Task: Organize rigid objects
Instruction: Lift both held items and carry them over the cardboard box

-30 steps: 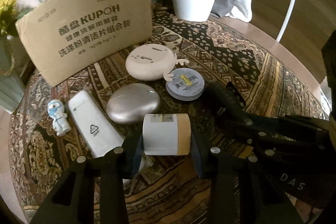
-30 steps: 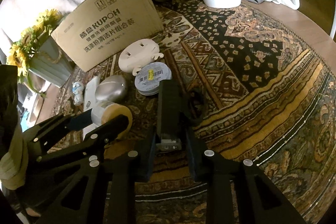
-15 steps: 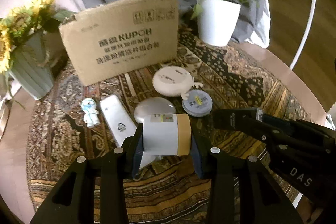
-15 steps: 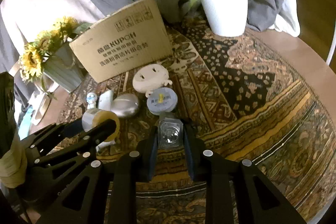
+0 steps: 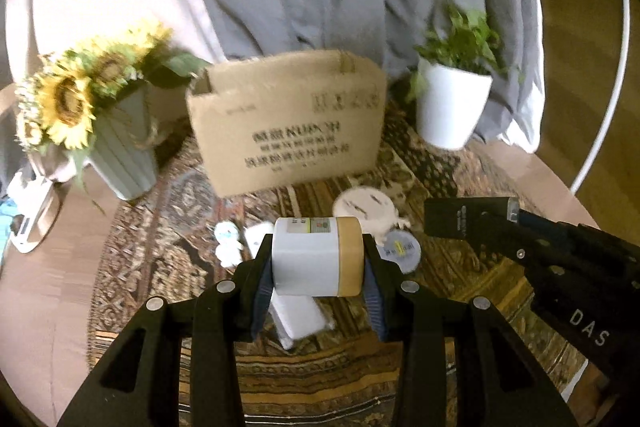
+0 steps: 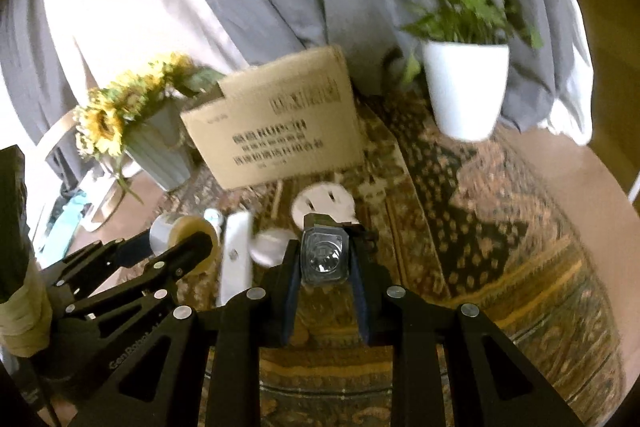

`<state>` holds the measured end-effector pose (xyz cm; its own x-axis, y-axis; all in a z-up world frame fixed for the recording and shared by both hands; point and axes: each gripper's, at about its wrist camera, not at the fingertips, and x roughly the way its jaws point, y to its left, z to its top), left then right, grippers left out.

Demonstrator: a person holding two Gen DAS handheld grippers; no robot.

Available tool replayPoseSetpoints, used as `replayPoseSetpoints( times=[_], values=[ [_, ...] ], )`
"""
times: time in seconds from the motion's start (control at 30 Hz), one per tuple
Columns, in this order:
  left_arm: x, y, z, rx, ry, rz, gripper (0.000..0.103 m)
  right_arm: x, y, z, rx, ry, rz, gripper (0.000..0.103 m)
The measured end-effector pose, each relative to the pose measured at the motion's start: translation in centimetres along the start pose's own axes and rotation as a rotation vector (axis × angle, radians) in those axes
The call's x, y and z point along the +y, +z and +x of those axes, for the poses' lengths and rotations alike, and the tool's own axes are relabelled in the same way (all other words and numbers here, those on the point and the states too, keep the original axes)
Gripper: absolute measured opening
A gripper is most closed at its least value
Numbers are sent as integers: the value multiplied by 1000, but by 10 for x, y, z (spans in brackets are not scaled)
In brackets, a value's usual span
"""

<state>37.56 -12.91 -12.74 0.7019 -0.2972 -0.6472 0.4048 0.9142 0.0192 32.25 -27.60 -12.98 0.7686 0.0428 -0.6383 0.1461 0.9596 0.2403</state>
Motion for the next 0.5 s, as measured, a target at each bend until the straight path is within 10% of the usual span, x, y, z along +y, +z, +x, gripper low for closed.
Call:
replayPoseSetpoints(
  times=[0.5],
  values=[
    [24, 61, -32, -138, 78, -62, 39, 28, 65, -21, -159, 80, -94, 25]
  ],
)
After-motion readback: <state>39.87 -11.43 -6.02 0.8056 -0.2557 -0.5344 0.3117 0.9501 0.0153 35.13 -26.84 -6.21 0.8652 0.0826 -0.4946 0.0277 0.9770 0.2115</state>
